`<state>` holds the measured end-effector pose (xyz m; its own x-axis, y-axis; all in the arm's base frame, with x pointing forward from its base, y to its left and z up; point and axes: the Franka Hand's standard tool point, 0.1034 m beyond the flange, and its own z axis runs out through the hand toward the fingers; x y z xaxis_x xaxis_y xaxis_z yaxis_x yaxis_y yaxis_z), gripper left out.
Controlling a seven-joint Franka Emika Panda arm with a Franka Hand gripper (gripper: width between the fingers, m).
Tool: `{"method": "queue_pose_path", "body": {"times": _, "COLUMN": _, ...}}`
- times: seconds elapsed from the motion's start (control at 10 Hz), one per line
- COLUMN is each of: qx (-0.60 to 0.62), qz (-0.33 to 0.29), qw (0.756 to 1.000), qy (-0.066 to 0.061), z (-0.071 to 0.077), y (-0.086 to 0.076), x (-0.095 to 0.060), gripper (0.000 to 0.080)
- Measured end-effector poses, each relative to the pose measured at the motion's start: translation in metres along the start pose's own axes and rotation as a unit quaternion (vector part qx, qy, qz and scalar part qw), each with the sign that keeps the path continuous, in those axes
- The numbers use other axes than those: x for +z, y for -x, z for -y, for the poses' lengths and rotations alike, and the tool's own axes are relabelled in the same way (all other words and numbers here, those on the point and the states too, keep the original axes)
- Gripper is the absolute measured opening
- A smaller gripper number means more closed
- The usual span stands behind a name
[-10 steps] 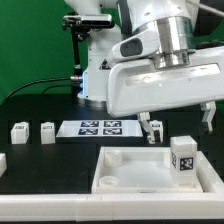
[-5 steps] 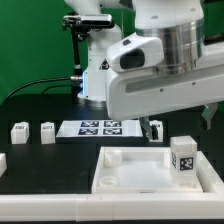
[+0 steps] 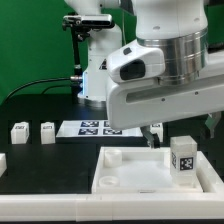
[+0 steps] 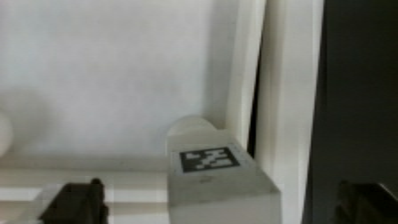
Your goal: Assemble one leg
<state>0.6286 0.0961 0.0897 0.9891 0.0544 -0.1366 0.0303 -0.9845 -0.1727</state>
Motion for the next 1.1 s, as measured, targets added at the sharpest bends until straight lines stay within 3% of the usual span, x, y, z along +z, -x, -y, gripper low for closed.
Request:
{"method": "queue_pose_path", "body": {"times": 0.4, "qx": -0.004, "qz": 0.001, "qw": 1.0, "qy": -0.001, "z": -0.0007, "y": -0.003, "x": 0.0037, "gripper": 0.0649}}
{"method": "queue_pose_path", "body": {"times": 0.6, "qx": -0.004, "qz": 0.0, "qw": 1.0, "qy": -0.001, "z": -0.0009, "y": -0.003, "x": 0.0037, "gripper": 0.0387}}
{"method": "queue_pose_path", "body": {"times": 0.7, "qx": -0.004, "qz": 0.0, "qw": 1.0, "qy": -0.001, "z": -0.001, "y": -0.0032, "x": 0.0035, "gripper": 0.0387}}
{"method": "queue_pose_path", "body": {"times": 0.8, "qx": 0.002, "qz": 0.0, "qw": 1.0, "qy": -0.001, "z": -0.0008, "y": -0.0032, "x": 0.0035, "gripper": 0.0291}}
{"method": "queue_pose_path", "body": {"times": 1.1, "qx": 0.03, "qz": 0.0, "qw": 1.0, "qy": -0.003, "z": -0.0002, "y": -0.0033, "x": 0.0035, "gripper": 0.0291}}
